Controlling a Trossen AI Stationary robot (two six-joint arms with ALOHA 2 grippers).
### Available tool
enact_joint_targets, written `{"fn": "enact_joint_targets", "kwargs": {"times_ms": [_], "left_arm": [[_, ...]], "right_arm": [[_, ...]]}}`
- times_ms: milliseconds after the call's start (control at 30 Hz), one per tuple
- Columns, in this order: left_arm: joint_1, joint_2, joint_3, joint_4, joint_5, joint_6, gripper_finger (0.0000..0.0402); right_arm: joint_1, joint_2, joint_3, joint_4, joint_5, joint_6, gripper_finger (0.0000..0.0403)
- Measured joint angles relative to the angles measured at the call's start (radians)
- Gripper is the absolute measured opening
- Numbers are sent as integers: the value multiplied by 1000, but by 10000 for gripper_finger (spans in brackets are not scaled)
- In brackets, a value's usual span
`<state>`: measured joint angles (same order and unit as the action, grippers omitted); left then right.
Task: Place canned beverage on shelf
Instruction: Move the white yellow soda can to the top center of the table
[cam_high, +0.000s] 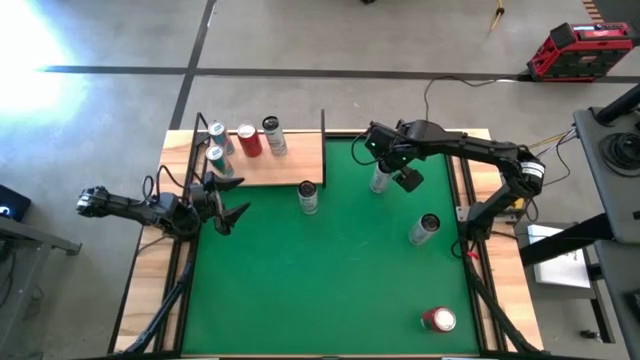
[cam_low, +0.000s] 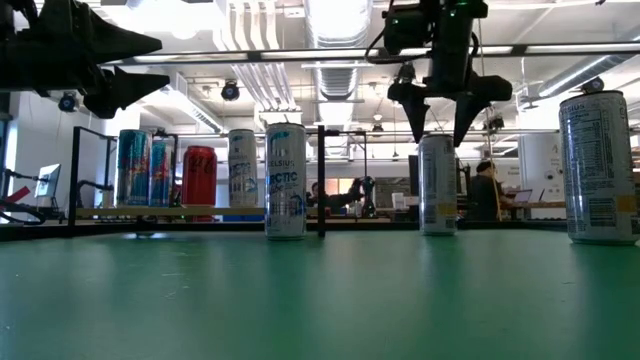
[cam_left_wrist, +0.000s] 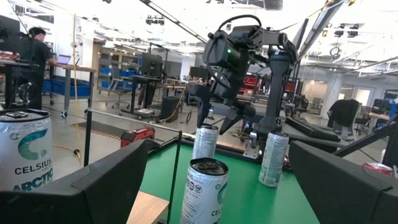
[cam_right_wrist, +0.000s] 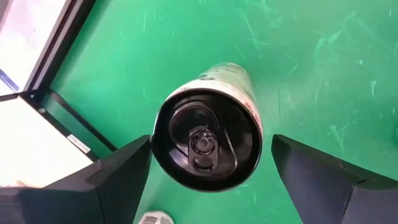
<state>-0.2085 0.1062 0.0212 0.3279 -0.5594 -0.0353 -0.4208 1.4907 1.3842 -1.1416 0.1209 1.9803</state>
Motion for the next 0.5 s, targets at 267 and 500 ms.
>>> {"fn": "enact_joint_targets", "kwargs": {"times_ms": [267, 500], "left_arm": [[0, 0, 0, 0, 0, 0, 375], [0, 0, 0, 0, 0, 0, 375]], "right_arm": [[-4, 36, 0, 3, 16, -9, 320], [-5, 52, 0, 3, 20, -7, 320]]}}
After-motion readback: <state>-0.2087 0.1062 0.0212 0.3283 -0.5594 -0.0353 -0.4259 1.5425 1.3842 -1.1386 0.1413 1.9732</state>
